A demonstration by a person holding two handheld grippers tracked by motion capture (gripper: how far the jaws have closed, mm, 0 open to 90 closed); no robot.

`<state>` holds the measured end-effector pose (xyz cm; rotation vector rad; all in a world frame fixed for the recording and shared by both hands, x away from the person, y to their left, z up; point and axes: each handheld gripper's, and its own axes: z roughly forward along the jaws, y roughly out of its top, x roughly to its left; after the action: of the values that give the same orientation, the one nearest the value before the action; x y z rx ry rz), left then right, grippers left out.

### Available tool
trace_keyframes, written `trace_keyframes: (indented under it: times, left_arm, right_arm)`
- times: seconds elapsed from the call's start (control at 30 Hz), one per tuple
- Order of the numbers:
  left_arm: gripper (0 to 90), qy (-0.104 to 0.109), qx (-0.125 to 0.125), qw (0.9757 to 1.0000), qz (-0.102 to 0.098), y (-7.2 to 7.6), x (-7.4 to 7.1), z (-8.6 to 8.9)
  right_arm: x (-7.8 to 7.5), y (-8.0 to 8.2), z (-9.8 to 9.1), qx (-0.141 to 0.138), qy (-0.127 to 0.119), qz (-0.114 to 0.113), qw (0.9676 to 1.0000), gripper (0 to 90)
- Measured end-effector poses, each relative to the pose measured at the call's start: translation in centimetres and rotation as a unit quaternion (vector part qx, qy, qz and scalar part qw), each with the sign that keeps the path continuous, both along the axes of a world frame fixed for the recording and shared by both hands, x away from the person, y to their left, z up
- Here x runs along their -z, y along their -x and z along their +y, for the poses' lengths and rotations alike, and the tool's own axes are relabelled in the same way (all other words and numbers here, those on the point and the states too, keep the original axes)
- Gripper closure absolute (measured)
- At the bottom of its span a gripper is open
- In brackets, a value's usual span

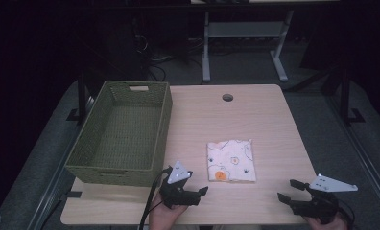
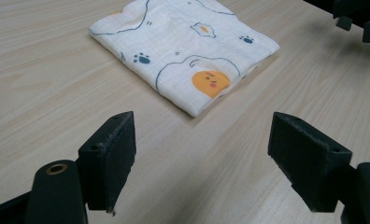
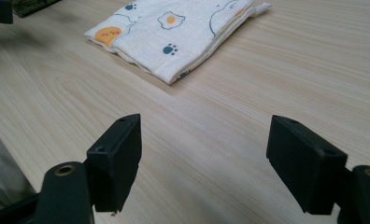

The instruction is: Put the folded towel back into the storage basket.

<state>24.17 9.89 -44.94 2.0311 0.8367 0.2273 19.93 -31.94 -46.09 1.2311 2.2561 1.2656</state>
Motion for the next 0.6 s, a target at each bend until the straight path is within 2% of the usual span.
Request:
trace_keyframes:
  times: [0.17, 0.23, 0.4, 0.6]
  left_arm:
    - [23.9, 0.005, -0.002, 1.0000, 0.003, -0.2, -0.1, -0.1]
    - [24.0, 0.017, -0.001, 0.9998, 0.010, -0.3, -0.1, -0.2]
    - [24.1, 0.000, 0.001, 1.0000, 0.007, -0.7, -0.4, -0.9]
    - [24.3, 0.010, -0.003, 0.9999, 0.006, -1.4, -1.1, -1.4]
  right_arm:
    - [-0.2, -0.2, 0.2, -0.006, -0.003, -0.001, 1.0000, 25.7]
    - [-0.3, -0.4, 0.4, -0.008, -0.004, 0.001, 1.0000, 25.5]
    - [-1.1, -1.5, 1.1, -0.022, -0.008, 0.004, 0.9997, 25.2]
    - [-1.8, -3.0, 1.9, -0.033, -0.006, 0.007, 0.9994, 25.1]
